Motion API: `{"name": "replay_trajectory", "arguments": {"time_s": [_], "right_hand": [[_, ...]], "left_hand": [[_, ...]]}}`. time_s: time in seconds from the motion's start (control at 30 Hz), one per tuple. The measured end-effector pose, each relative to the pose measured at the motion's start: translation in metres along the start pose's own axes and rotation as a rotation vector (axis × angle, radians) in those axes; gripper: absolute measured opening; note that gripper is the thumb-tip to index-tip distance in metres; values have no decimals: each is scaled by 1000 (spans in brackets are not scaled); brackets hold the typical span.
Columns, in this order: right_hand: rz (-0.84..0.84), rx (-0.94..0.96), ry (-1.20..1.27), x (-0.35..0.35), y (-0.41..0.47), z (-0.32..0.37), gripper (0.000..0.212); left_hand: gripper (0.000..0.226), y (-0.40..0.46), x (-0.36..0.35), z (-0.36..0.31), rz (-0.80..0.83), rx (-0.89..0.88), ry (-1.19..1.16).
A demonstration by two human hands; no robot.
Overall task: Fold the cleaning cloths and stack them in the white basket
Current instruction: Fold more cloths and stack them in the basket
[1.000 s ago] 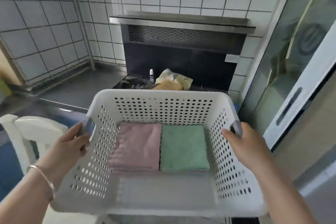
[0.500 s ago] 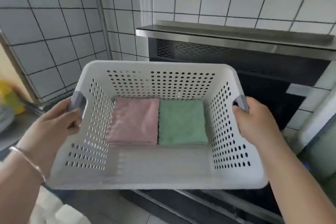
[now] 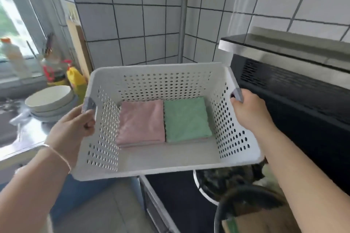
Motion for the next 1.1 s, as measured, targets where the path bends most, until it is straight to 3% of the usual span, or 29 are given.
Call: {"name": "replay_trajectory", "arguments": {"time_s": [0.13,0.23,0.37,0.53,1.1], "right_hand": [[120,61,-113,-55,100,30,31],[182,39,-178,-94,160,44,32],[317,-30,-214,-161,213,47,26],[383,-63,-247,-230,259,37,30],[340,-120,-347,-291,332,0,29]], "left_hand": [[6,63,19,29,-151,85,-40],[14,106,26,48,-213,133,-9],[26,150,42,79,-329,205,16],[22,200,57,105,-372,229,18],[23,260,44,173,-423,336,-50]]}}
Point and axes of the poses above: each hand's wrist, its own y-axis towards the middle knuckle, its own x-axis out of the back of the hand, z = x × y, the point moved 6 cm from there along y, towards the middle knuckle, and after that the axes turned 10 degrees about z, right-handed, at the moved point
